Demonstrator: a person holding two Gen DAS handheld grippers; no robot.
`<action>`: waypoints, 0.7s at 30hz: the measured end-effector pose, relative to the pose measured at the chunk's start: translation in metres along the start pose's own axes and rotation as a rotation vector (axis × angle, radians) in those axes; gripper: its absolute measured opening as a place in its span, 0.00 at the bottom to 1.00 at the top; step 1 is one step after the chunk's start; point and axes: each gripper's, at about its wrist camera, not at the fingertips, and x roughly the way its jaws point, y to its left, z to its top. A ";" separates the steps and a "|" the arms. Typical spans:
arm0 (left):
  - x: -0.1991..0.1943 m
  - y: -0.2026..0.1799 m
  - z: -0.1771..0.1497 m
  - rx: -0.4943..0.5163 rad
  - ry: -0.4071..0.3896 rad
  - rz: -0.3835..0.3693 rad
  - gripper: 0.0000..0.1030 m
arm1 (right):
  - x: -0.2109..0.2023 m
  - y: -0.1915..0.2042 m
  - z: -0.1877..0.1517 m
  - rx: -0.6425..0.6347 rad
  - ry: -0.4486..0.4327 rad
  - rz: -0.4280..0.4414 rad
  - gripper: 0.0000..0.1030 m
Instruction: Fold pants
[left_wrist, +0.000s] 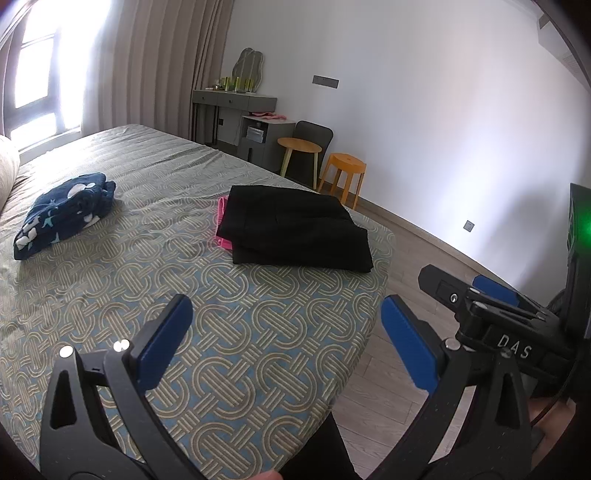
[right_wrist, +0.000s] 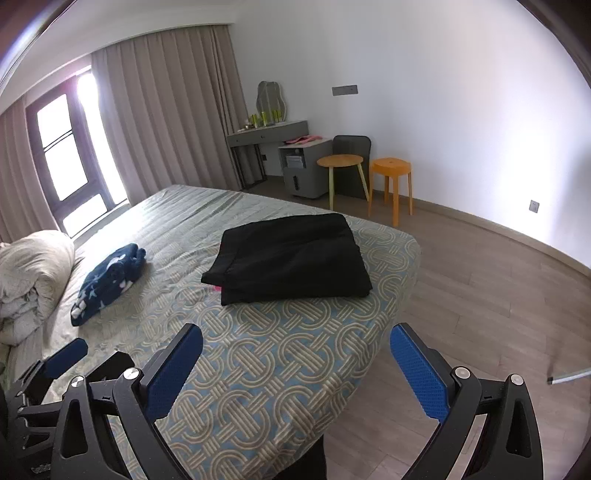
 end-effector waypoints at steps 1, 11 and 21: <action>0.000 0.000 0.000 0.002 0.000 0.001 0.99 | 0.000 0.000 0.000 0.001 0.001 0.000 1.00; -0.001 -0.001 -0.001 -0.001 -0.002 0.002 0.99 | 0.001 0.000 0.000 0.001 0.004 0.003 1.00; -0.001 0.000 -0.001 -0.002 0.003 0.001 0.99 | 0.000 0.000 0.000 0.004 0.007 0.003 1.00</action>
